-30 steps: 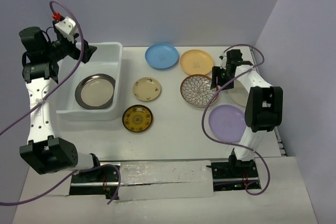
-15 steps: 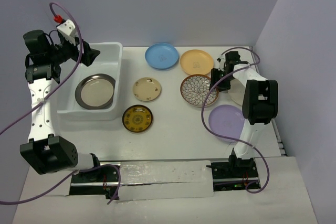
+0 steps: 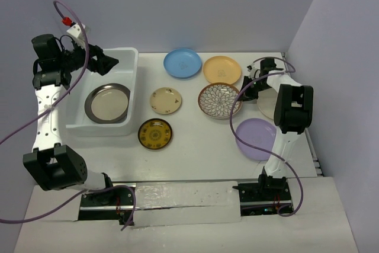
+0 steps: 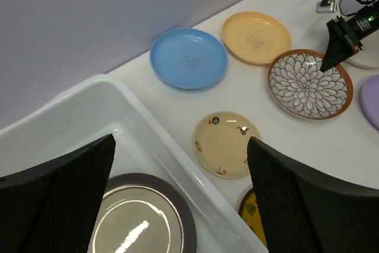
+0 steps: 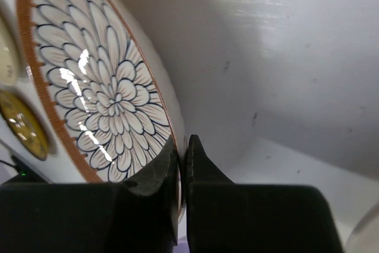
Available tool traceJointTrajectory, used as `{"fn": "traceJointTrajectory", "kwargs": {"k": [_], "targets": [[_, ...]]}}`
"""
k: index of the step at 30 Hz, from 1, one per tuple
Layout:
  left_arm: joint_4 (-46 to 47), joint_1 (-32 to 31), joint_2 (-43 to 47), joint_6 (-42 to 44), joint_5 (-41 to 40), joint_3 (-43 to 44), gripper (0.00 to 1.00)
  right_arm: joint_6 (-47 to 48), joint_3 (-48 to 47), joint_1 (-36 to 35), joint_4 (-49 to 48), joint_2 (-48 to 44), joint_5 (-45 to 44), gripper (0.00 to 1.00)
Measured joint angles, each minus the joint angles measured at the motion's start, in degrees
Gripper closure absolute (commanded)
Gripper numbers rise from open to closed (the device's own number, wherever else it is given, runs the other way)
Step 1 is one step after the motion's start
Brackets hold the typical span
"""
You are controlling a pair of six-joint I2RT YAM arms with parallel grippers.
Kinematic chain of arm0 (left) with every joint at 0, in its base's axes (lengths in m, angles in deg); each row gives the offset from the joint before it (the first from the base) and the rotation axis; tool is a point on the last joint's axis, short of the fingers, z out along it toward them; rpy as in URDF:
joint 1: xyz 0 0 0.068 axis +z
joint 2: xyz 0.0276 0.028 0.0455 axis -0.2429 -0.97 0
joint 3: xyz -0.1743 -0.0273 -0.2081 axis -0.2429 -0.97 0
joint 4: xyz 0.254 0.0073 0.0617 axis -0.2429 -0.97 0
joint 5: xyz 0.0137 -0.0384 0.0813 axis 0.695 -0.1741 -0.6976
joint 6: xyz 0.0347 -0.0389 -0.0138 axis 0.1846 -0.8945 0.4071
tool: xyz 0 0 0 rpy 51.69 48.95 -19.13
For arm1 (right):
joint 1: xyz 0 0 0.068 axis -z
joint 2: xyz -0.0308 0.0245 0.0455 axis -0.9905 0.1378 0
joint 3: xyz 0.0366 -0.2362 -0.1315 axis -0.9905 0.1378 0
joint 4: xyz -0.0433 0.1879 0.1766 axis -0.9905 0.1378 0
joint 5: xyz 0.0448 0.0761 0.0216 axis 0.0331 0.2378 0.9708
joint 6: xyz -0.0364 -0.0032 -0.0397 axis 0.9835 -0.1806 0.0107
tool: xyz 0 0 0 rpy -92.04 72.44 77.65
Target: Place the plates into the plastic bin on the countertop
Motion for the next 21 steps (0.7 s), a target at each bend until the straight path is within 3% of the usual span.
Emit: {"fn": "traceJointTrajectory", "kwargs": {"k": [9, 16, 21], "targets": [[-6.2, -3.4, -2.6, 1.8, 2.0, -0.5, 0.06, 3.3, 1.7, -0.5, -0.3, -4.8, 1.3, 1.0], [-21.6, -10.1, -7.4, 14.3, 2.4, 7.5, 0.08, 8.5, 0.2, -5.1, 3.1, -14.2, 0.6, 1.0], [-33.3, -18.9, -12.9, 23.3, -0.3, 15.1, 0.08, 12.1, -1.2, -13.1, 5.4, -20.3, 0.8, 1.0]]}}
